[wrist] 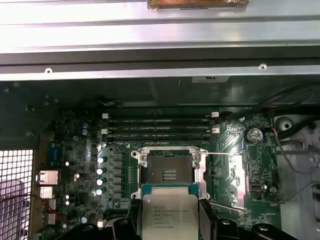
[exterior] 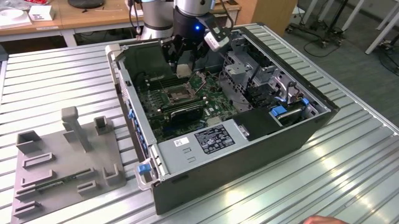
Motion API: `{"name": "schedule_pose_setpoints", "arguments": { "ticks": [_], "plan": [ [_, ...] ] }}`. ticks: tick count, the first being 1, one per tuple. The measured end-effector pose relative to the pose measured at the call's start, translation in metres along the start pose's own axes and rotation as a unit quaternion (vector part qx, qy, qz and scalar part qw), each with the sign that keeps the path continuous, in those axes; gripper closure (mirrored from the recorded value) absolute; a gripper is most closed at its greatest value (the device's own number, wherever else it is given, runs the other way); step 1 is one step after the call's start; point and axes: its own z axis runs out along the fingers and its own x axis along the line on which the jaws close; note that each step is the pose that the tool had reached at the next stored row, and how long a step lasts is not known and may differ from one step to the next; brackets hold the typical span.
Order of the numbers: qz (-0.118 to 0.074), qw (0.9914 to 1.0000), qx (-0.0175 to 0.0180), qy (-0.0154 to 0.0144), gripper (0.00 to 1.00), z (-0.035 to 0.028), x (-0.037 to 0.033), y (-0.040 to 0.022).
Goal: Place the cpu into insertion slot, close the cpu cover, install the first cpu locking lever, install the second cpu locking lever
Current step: 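Place the cpu into insertion slot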
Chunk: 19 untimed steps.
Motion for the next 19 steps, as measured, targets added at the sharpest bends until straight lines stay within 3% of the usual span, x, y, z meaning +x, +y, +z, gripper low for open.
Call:
{"name": "schedule_pose_setpoints", "arguments": {
  "ticks": [5, 14, 19],
  "plan": [
    [0.000, 1.00000, 0.0001, 0.0000, 0.46, 0.0086, 0.0018, -0.0011],
    [0.000, 1.00000, 0.0001, 0.0000, 0.46, 0.0094, 0.0018, -0.0012],
    [0.000, 1.00000, 0.0000, -0.0001, 0.46, 0.0154, 0.0016, -0.0018]
  ]
}}
